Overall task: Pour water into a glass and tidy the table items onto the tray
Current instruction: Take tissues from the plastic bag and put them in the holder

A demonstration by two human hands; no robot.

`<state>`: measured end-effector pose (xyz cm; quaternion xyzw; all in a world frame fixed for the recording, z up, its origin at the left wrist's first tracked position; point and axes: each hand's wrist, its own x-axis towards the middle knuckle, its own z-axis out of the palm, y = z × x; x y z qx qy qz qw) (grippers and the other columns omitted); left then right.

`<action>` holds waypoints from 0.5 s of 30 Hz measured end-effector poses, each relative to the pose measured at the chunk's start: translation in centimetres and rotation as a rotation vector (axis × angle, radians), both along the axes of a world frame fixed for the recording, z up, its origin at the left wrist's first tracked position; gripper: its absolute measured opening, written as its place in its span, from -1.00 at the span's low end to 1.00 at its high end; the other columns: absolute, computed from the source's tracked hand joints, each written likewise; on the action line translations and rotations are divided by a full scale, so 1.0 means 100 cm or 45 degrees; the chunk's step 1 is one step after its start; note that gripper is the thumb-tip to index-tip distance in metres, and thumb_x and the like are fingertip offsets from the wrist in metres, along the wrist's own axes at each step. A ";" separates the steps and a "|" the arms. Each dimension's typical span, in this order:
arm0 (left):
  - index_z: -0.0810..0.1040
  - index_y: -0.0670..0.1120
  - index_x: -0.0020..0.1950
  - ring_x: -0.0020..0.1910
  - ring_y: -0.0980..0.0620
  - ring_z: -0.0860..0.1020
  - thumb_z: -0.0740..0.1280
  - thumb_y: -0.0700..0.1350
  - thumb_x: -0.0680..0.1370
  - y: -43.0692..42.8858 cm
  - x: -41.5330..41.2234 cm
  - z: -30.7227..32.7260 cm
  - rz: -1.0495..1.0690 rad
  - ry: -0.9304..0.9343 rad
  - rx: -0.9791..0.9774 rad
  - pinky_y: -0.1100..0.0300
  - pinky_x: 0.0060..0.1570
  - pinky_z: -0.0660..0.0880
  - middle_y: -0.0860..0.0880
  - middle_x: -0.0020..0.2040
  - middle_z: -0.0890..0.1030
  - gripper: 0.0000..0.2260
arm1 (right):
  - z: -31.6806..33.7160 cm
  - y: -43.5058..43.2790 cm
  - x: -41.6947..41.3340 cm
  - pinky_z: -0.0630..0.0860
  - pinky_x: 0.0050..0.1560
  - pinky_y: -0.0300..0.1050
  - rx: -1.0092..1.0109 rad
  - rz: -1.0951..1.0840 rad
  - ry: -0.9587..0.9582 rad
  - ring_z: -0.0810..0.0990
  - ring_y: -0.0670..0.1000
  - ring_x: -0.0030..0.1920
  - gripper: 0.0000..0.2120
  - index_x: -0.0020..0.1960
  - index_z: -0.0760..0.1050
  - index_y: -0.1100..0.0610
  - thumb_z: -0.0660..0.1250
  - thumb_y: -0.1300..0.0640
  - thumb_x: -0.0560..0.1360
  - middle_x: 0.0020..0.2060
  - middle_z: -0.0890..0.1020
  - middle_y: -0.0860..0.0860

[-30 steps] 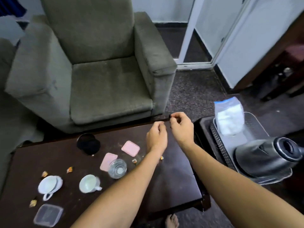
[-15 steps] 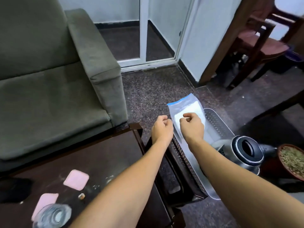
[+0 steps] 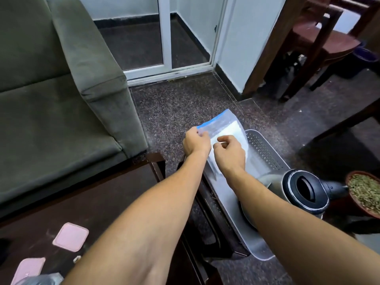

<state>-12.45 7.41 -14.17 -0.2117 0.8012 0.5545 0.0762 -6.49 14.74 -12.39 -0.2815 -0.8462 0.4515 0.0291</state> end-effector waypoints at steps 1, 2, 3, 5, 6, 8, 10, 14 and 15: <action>0.58 -0.07 -0.05 0.07 -0.22 0.59 0.29 -0.11 0.55 -0.001 0.004 0.004 -0.007 0.042 0.000 0.03 0.03 0.52 -0.13 0.01 0.68 -0.91 | 0.002 -0.001 0.001 0.41 -0.02 -0.13 0.016 0.006 0.008 0.60 0.04 0.01 -0.74 0.20 0.54 0.03 0.27 0.14 0.52 -0.16 0.60 -0.13; 0.62 -0.04 0.01 0.06 -0.19 0.59 0.27 -0.10 0.56 -0.003 0.007 0.009 -0.017 0.089 -0.008 0.06 0.02 0.51 -0.10 0.00 0.69 -0.87 | 0.006 -0.002 0.002 0.44 0.00 -0.11 0.039 0.018 0.022 0.60 0.05 0.02 -0.73 0.21 0.54 0.03 0.27 0.15 0.53 -0.10 0.61 -0.09; 0.63 -0.01 0.05 0.05 -0.16 0.59 0.27 -0.10 0.58 -0.006 0.011 0.015 -0.033 0.134 -0.015 0.09 -0.01 0.48 -0.08 -0.01 0.69 -0.84 | 0.011 -0.004 0.002 0.46 0.02 -0.08 0.069 0.032 0.044 0.60 0.05 0.03 -0.72 0.22 0.53 0.04 0.26 0.15 0.53 -0.03 0.62 -0.05; 0.62 0.01 0.06 0.00 -0.13 0.58 0.26 -0.09 0.58 -0.011 0.016 0.032 -0.089 0.211 -0.013 0.13 -0.09 0.42 -0.06 -0.04 0.68 -0.84 | 0.023 -0.009 0.002 0.49 0.07 -0.03 0.151 0.047 0.130 0.58 0.07 0.10 -0.68 0.27 0.49 0.05 0.27 0.15 0.52 0.12 0.58 0.01; 0.61 0.02 0.05 -0.04 -0.11 0.58 0.26 -0.09 0.58 -0.015 0.018 0.042 -0.118 0.244 -0.010 0.14 -0.13 0.40 -0.04 -0.08 0.67 -0.85 | 0.032 -0.011 0.002 0.48 0.11 0.00 0.214 0.051 0.195 0.54 0.08 0.16 -0.65 0.29 0.46 0.06 0.29 0.14 0.51 0.19 0.54 0.02; 0.60 0.07 0.01 -0.10 -0.08 0.58 0.25 -0.09 0.57 -0.026 0.022 0.065 -0.165 0.315 0.016 0.16 -0.16 0.38 0.02 -0.16 0.64 -0.86 | 0.054 -0.018 0.002 0.42 0.20 0.07 0.397 0.058 0.343 0.46 0.12 0.26 -0.54 0.35 0.42 0.06 0.33 0.11 0.46 0.28 0.48 0.04; 0.59 0.09 -0.03 -0.15 -0.02 0.58 0.24 -0.09 0.57 -0.043 0.025 0.093 -0.209 0.403 0.039 0.18 -0.19 0.38 0.07 -0.19 0.63 -0.86 | 0.083 -0.024 0.002 0.33 0.31 0.16 0.598 0.130 0.481 0.40 0.12 0.36 -0.44 0.42 0.39 0.05 0.35 0.06 0.43 0.39 0.44 0.03; 0.61 0.06 0.02 -0.21 0.13 0.56 0.26 -0.08 0.58 -0.090 0.030 0.158 -0.315 0.635 -0.034 0.21 -0.19 0.39 0.07 -0.20 0.65 -0.86 | 0.151 -0.046 0.001 0.07 0.48 0.29 0.934 0.396 0.703 0.20 0.07 0.58 -0.39 0.50 0.37 -0.01 0.31 -0.03 0.45 0.55 0.33 -0.03; 0.62 0.06 0.03 -0.22 0.15 0.56 0.26 -0.08 0.58 -0.104 0.031 0.178 -0.330 0.691 -0.067 0.22 -0.20 0.39 0.07 -0.20 0.66 -0.85 | 0.170 -0.055 -0.001 0.04 0.48 0.30 0.974 0.439 0.752 0.22 0.07 0.57 -0.43 0.47 0.40 -0.03 0.31 -0.02 0.46 0.51 0.39 -0.05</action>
